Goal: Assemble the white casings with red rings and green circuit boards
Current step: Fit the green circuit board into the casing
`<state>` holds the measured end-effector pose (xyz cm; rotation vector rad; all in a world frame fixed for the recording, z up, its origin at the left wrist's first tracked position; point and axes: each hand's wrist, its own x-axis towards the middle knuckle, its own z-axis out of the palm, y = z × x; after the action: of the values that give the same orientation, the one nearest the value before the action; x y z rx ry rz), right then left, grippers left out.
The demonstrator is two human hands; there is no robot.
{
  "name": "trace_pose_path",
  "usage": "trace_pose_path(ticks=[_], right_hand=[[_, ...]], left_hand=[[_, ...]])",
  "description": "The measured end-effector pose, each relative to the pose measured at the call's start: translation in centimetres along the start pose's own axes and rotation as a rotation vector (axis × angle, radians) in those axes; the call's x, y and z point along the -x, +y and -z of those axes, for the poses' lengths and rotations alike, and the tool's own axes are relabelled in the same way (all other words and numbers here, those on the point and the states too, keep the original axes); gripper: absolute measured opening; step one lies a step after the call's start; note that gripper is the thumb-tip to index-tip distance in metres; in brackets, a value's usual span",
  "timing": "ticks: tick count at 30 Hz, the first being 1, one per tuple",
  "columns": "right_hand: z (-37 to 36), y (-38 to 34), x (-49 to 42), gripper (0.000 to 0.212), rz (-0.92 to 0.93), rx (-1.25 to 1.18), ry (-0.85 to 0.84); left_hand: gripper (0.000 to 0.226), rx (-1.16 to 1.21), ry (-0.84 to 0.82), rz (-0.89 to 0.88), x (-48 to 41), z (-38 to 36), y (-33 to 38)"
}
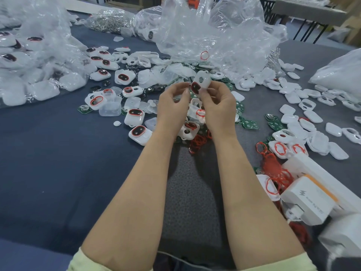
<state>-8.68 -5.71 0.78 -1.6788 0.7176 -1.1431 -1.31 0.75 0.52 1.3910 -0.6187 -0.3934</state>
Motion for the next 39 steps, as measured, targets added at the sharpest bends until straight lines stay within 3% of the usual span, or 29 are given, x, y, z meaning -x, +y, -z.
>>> trace_pose_path(ticks=[5,9,12,18,22,24,26,29,33,39], right_hand=[[0.0,-0.1,0.1,0.011,0.041,0.078,0.010],[0.0,0.2,0.1,0.011,0.055,0.116,-0.001],[0.1,0.1,0.2,0.029,0.070,0.110,-0.027],[0.1,0.3,0.0,0.031,0.042,0.117,-0.130],[0.3,-0.2,-0.2,0.030,0.042,0.125,-0.088],[0.7,-0.7,-0.4,0.030,0.015,0.132,-0.089],[0.9,-1.1,-0.4,0.022,-0.017,0.251,-0.188],[0.8,-1.6,-0.1,0.016,-0.042,0.525,-0.426],[-0.1,-1.7,0.3,0.021,0.024,0.767,-0.568],[-1.8,-1.5,1.0,0.019,0.128,0.834,-0.514]], left_hand=[[0.016,-0.020,-0.064,-0.041,0.1,-0.4,-0.1],[0.022,0.289,-0.007,0.132,-0.2,-0.2,0.3],[0.027,0.436,0.009,0.276,-0.5,0.2,0.3],[0.012,0.251,-0.044,0.216,-0.3,0.5,0.0],[0.005,0.144,0.112,0.245,-0.6,0.5,0.0],[0.008,0.210,0.236,0.303,-1.0,0.8,-0.3],[0.003,0.375,0.325,0.287,-1.3,1.1,-0.4],[0.008,0.434,0.421,0.247,-1.6,1.3,-0.5],[0.016,0.442,0.476,0.192,-1.8,1.4,-0.5],[0.003,0.500,0.512,0.162,-2.0,1.6,-0.3]])
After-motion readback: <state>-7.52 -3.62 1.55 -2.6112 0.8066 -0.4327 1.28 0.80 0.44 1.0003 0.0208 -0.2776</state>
